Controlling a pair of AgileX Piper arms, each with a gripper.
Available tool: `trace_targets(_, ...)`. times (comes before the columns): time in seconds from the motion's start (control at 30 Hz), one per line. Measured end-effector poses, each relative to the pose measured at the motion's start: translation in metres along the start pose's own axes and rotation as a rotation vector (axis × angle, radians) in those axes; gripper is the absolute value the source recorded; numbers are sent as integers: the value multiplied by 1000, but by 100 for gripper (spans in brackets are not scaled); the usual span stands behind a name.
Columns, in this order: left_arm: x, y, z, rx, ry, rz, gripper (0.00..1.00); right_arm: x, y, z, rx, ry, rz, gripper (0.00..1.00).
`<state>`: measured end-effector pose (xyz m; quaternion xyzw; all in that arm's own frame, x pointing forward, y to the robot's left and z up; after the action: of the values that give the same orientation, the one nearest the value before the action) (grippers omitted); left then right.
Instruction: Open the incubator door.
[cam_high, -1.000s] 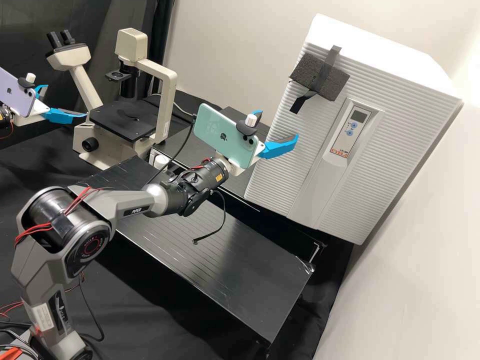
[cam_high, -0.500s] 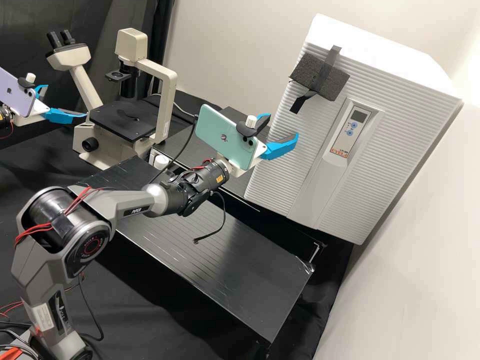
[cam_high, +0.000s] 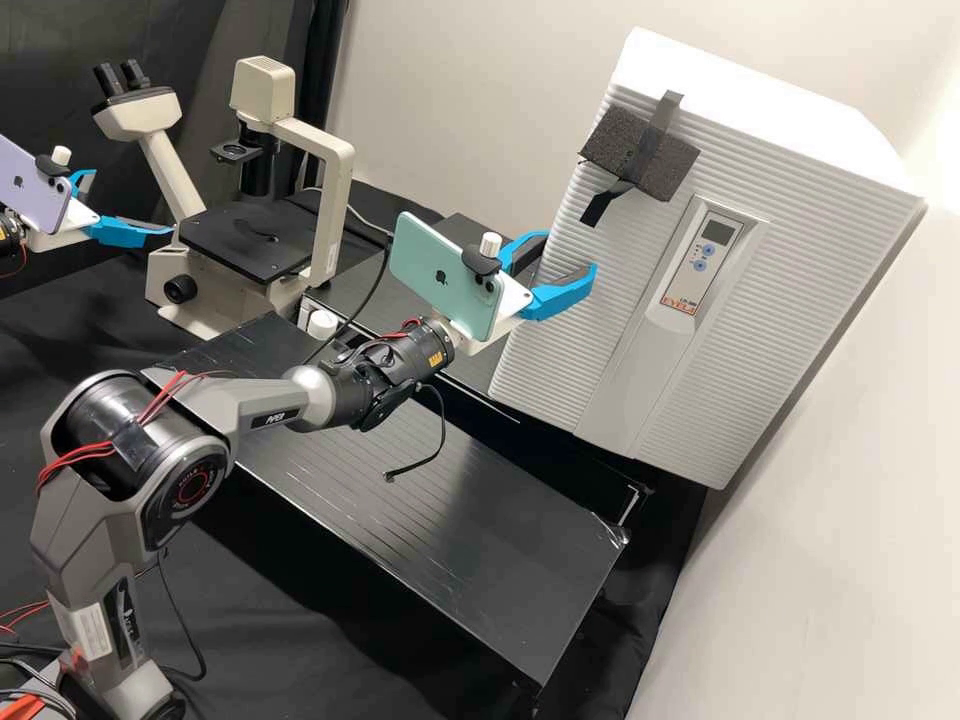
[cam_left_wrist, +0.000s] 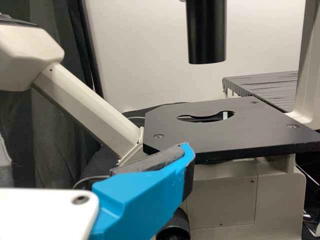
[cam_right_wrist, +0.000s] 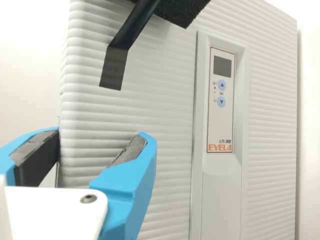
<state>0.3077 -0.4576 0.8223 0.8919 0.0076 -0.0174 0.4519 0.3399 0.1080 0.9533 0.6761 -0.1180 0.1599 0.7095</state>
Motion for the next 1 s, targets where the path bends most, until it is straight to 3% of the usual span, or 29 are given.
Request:
trace_targets(0.33, 0, 0, 0, 0, 0, 0, 100, -1, 0, 1, -3, 5, 6, 0)
trace_targets(0.57, 0, 0, 0, 0, 0, 0, 100, -5, 5, 4, -41, 11, 6, 0)
trace_targets(1.0, 0, 0, 0, 0, 0, 0, 100, -9, 11, 7, -53, 15, 16, 0)
